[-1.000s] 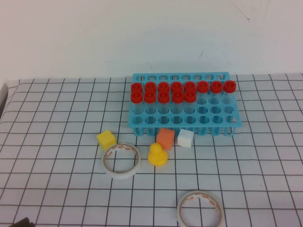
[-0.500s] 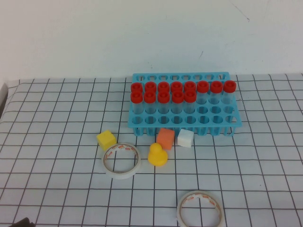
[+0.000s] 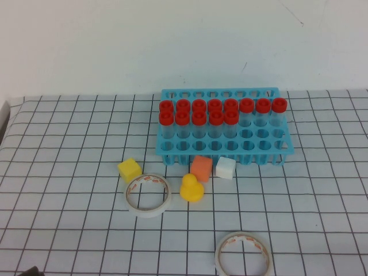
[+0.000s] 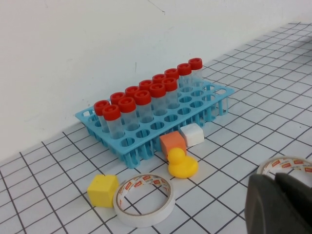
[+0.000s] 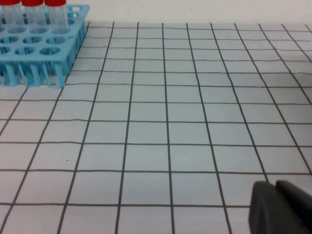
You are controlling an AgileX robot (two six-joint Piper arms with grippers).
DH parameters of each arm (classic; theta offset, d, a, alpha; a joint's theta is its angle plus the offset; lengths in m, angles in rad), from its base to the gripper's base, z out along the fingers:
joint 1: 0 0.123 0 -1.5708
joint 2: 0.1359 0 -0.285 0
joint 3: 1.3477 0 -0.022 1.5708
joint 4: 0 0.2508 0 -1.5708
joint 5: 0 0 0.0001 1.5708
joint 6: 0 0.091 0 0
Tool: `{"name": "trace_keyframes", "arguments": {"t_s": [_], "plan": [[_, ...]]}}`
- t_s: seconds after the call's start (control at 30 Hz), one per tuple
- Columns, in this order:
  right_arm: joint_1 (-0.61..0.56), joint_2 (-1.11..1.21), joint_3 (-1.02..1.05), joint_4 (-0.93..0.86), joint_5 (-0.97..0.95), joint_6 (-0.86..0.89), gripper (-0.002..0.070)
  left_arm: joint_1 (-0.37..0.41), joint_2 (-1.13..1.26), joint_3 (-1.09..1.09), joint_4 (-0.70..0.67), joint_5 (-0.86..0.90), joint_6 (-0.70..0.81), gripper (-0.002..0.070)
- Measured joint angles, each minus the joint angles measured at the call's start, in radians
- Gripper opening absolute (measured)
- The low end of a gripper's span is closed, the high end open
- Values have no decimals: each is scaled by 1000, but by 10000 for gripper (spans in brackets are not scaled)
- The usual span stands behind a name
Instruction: Place the test tubes
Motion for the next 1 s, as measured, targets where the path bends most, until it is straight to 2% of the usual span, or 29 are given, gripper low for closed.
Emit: {"name": "trace_keyframes", "arguments": {"t_s": [0.13,0.2,0.37,0.4,0.43,0.63,0.77,1.0], "plan": [[0,0,0,-2,2,0,-1,54,-2,56,-6,-73,14,-1],[0,0,0,-2,4,0,-1,121,-2,98,-28,-150,30,-1],[0,0,0,-2,4,0,-1,353,-4,206,-96,-356,50,-1],[0,0,0,-2,4,0,-1,443,-4,251,-113,-416,52,-1],[0,0,0,-2,4,0,-1,491,-4,269,-115,-443,52,-1],[0,0,0,-2,4,0,-1,721,-4,281,-119,-487,52,-2],[0,0,-1,-2,6,0,-1,793,-14,281,-119,-448,54,-1],[0,0,-1,-2,11,0,-1,807,-87,281,-119,-237,74,-1]]}}
